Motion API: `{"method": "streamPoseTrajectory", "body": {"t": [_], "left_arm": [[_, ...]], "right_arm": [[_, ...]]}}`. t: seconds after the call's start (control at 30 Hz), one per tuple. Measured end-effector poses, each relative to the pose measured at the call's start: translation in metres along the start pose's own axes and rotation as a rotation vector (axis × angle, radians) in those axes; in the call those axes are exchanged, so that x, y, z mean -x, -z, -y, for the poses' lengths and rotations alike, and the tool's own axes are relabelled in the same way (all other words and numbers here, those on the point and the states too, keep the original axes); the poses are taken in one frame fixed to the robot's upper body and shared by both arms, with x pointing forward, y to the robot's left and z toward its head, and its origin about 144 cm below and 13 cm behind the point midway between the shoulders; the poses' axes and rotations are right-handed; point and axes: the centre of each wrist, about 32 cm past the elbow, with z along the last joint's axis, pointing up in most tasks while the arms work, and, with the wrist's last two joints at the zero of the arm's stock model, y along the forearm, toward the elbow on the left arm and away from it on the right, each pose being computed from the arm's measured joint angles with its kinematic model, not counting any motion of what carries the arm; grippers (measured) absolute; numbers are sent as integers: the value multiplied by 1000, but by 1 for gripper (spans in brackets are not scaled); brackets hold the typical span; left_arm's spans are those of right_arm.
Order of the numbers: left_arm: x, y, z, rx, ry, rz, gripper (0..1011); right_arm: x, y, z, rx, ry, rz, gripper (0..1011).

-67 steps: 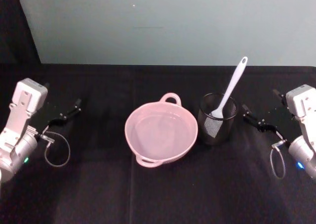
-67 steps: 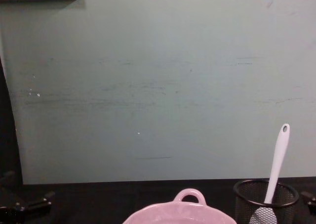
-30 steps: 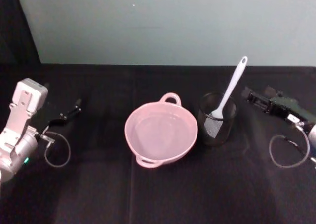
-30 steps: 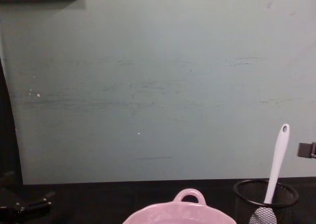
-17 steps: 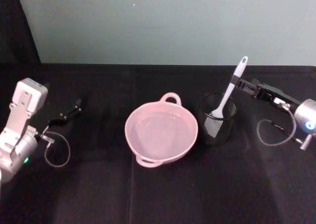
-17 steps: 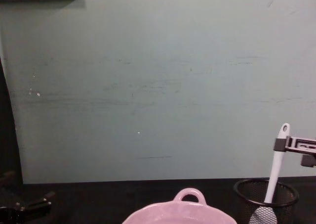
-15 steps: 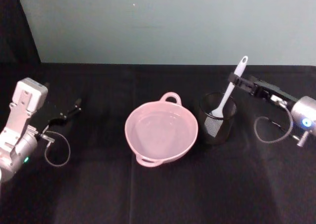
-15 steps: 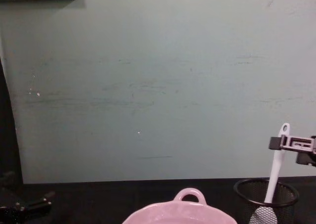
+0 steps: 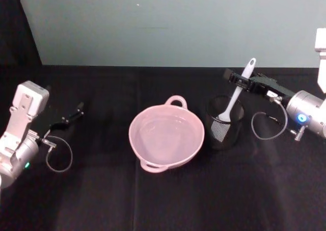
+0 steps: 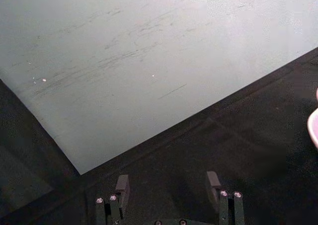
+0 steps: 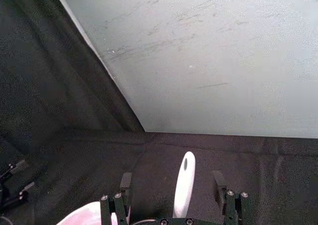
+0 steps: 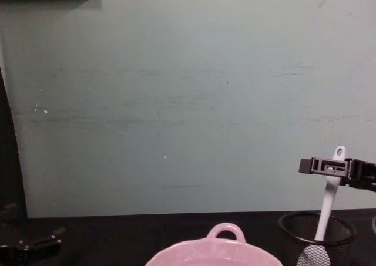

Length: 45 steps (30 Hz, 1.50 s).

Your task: Use the one hand to pick up the spoon and stir the clear water in the bowl.

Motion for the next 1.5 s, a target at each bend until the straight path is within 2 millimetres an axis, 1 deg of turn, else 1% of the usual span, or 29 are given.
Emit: {"method": "streamPoseTrajectory", "body": {"t": [0.47,0.5,0.53,0.63,0.67,0.73,0.77,0.83,0.87,0.9,0.93,0.97,1.07,1.23,1.27,1.33,1.37,1.4,1.5], "left_arm": [[0,0,0,0,0,0,1011],[0,0,0,0,0,0,1011],[0,0,0,0,0,0,1011],[0,0,0,0,0,0,1011],[0,0,0,0,0,0,1011],[0,0,0,0,0,0,1011],[0,0,0,0,0,0,1011],[0,0,0,0,0,0,1011],[0,0,0,0,0,0,1011],[0,0,0,0,0,0,1011],[0,0,0,0,0,0,1011],[0,0,0,0,0,0,1011],[0,0,0,0,0,0,1011],[0,0,0,0,0,0,1011],[0,0,0,0,0,0,1011],[0,0,0,0,0,0,1011],[0,0,0,0,0,0,1011],[0,0,0,0,0,0,1011],[0,0,0,0,0,0,1012]], "right_arm": [[-3,1,-3,-1,-7,-9,1002],[-3,1,-3,-1,-6,-8,971],[-3,1,-3,-1,-6,-8,971],[-3,1,-3,-1,-6,-8,927],[-3,1,-3,-1,-6,-8,874],[-3,1,-3,-1,-6,-8,840],[-3,1,-3,-1,-6,-7,787],[-3,1,-3,-1,-6,-7,751],[-3,1,-3,-1,-6,-7,695],[-3,1,-3,-1,-5,-7,681],[-3,1,-3,-2,-5,-7,633],[-3,1,-3,-2,-5,-7,633],[-3,1,-2,-1,-4,-7,512],[-3,1,-2,-1,-3,-7,371],[-3,1,-2,-1,-3,-6,309],[-3,1,-2,-1,-2,-6,274],[-3,1,-2,-1,-2,-6,221],[-3,1,-2,-1,-2,-6,189],[-2,1,-2,-2,-2,-6,122]]}}
